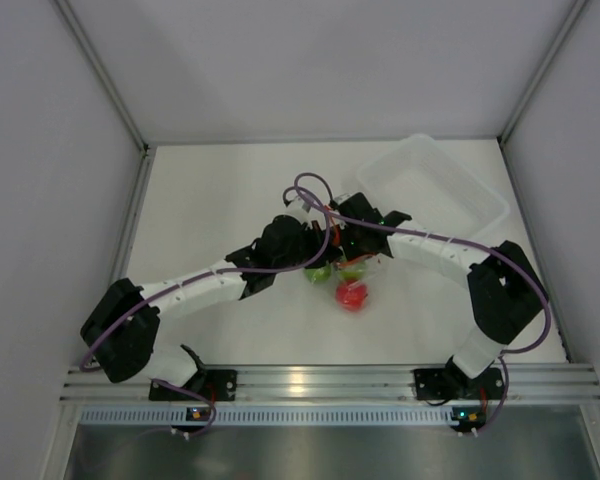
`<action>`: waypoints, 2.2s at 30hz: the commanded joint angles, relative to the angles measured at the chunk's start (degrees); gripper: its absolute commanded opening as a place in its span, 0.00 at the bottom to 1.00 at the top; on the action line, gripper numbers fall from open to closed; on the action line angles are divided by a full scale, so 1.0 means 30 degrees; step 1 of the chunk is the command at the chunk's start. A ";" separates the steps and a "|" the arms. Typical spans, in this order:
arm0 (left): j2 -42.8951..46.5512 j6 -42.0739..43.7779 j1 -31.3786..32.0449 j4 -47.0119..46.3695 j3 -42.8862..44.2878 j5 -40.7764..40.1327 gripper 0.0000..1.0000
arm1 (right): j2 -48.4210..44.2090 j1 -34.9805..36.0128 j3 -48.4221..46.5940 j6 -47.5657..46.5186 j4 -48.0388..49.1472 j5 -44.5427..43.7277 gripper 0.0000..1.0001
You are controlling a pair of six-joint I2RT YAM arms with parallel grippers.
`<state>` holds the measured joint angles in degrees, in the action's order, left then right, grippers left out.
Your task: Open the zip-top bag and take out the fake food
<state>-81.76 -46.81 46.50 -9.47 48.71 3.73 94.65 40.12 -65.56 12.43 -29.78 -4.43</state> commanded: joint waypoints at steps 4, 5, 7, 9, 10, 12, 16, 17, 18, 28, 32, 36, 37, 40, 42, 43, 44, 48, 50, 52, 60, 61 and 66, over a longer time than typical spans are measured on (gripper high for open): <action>-0.0346 0.0280 -0.0588 0.0053 -0.0357 -0.3175 0.00 | 0.0177 0.1099 0.0086 -0.0393 -0.0942 0.1622 0.85; -0.0346 0.0309 -0.0588 0.0082 -0.0328 -0.3234 0.00 | 0.0294 0.1216 0.0057 -0.0392 -0.1029 0.1564 0.85; -0.0287 0.0339 -0.0588 0.0053 -0.0386 -0.3351 0.00 | 0.0704 0.1363 0.0056 -0.0450 -0.1264 0.0866 0.85; -0.0287 0.0339 -0.0588 0.0082 -0.0503 -0.3527 0.00 | 0.0909 0.1510 0.0115 -0.0450 -0.1469 0.0539 0.85; -0.0316 0.0339 -0.0588 0.0053 -0.0533 -0.3556 0.00 | 0.0910 0.1539 0.0318 -0.0421 -0.1354 0.0480 0.85; -0.0375 0.0251 -0.0588 0.0053 -0.0591 -0.3586 0.00 | 0.0765 0.1539 0.0698 -0.0276 -0.1062 0.0363 0.85; -0.0376 0.0250 -0.0588 0.0053 -0.0591 -0.3586 0.00 | 0.0734 0.1569 0.0847 -0.0216 -0.0883 0.0333 0.80; -0.0317 0.0251 -0.0588 0.0053 -0.0592 -0.3673 0.00 | 0.0793 0.1540 0.0876 -0.0274 -0.0768 0.0246 0.76; -0.0287 0.0280 -0.0588 0.0053 -0.0621 -0.3732 0.00 | 0.0793 0.1568 0.0964 -0.0246 -0.0680 0.0187 0.65; 0.0122 0.0104 -0.0559 0.0053 -0.0943 -0.3820 0.00 | -0.1285 0.1539 0.0644 0.0370 -0.0530 -0.0049 0.26; 0.0357 0.0279 -0.0384 0.0111 -0.0943 -0.4025 0.00 | -0.2281 0.1598 0.0058 0.0486 -0.1029 -0.0223 0.26; 0.0416 0.0310 -0.0062 0.0111 -0.0914 -0.4317 0.00 | -0.2692 0.1832 -0.0411 0.0487 -0.1557 -0.0633 0.26; 0.0387 0.0309 0.0026 0.0111 -0.0856 -0.4579 0.00 | -0.2838 0.2035 -0.0499 0.0487 -0.1761 -0.0837 0.26; 0.0241 0.0455 0.0232 0.0082 -0.0739 -0.4787 0.00 | -0.3452 0.2242 -0.0617 0.0546 -0.1821 -0.0986 0.26; 0.0095 0.0485 0.0349 0.0082 -0.0709 -0.4671 0.00 | -0.3746 0.2475 -0.0851 0.0604 -0.1909 -0.1072 0.26; 0.0123 0.0485 0.0349 0.0082 -0.0651 -0.4612 0.00 | -0.4038 0.2564 -0.0968 0.0633 -0.1938 -0.1276 0.26; 0.0152 0.0485 0.0407 0.0082 -0.0592 -0.4350 0.00 | -0.4128 0.2739 -0.1172 0.0517 -0.1968 -0.1540 0.26; 0.0912 0.0105 0.0612 0.0169 -0.0533 -0.4346 0.00 | -0.4216 0.3179 -0.1759 0.0545 -0.2550 -0.2711 0.24; 0.1498 -0.0129 0.0613 0.1016 -0.0504 -0.5018 0.00 | -0.4362 0.3209 -0.1732 0.0604 -0.2729 -0.3732 0.24; 0.2055 -0.0393 0.0613 0.1457 -0.0678 -0.6015 0.00 | -0.4596 0.3035 -0.1498 0.0604 -0.2847 -0.4206 0.24; 0.3462 -0.2002 0.0613 0.1899 -0.2172 -0.7512 0.00 | -0.4891 0.2184 -0.0090 0.1248 -0.2758 -0.5027 0.22; 0.3666 -0.2121 0.0613 0.1870 -0.2406 -0.7541 0.00 | -0.4861 0.2010 -0.0090 0.1365 -0.2846 -0.5290 0.22; 0.3700 -0.2386 0.0613 0.1547 -0.2789 -0.7453 0.00 | -0.4860 0.1774 -0.0237 0.1659 -0.2702 -0.5763 0.20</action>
<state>-70.28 -53.71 48.95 -7.05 40.97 -12.84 83.42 45.82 -65.52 16.75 -36.88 -20.36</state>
